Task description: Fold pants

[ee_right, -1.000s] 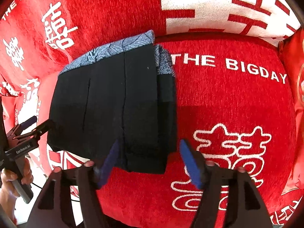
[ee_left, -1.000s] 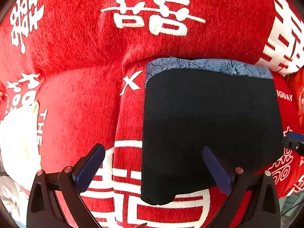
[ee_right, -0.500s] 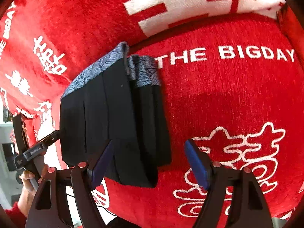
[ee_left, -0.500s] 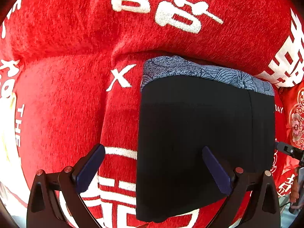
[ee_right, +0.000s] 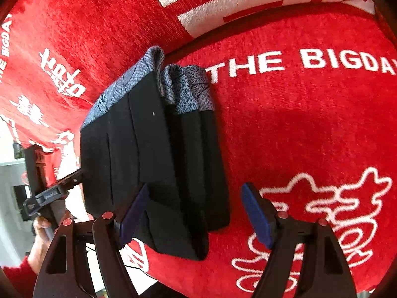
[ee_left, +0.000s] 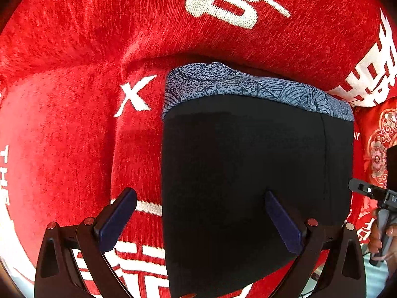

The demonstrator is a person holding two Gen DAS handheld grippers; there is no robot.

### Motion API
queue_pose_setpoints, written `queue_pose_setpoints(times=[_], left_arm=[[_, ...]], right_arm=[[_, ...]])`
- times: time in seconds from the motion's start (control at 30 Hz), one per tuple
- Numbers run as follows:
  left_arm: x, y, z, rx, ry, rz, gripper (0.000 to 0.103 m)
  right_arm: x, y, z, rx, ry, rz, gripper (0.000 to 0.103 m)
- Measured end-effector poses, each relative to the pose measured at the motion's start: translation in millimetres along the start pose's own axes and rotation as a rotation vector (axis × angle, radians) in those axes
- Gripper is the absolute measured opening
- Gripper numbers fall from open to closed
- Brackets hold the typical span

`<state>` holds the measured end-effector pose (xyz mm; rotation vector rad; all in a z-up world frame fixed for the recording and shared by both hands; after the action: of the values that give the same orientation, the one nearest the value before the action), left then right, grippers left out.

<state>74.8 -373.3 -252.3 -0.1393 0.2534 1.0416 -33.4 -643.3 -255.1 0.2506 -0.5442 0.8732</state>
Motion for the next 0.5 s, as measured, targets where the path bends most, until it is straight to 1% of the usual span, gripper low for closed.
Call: queue_pose_setpoints(times=[0.17, 0.23, 0.4, 0.5], left_arm=[[3, -11, -6, 0.016, 0.065, 0.004, 0.103], [3, -15, -11, 0.019, 0.090, -0.006, 0.103], [3, -18, -32, 0.075, 0.201, 0.021, 0.103], [4, -16, -41, 0.089, 0.242, 0.045, 0.103]], right_arm=[[-6, -10, -10, 0.006, -0.094, -0.030, 0.080], [-5, -14, -17, 0.016, -0.145, -0.030, 0.080], [0, -21, -32, 0.027, -0.223, -0.015, 0.080], [-2, -26, -36, 0.025, -0.264, -0.014, 0.080]])
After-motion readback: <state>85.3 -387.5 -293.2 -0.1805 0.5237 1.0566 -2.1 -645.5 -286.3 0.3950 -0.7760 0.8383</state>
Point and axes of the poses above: each gripper's, at about its wrist camera, not at the fingertips, and z roughly against the way its jaws point, x to its left, y to its underside, the point moved 7 cm from there along -z, roughly the way its jaws point, and after that the axes turned 7 degrees about z, right-handed, at the moved point
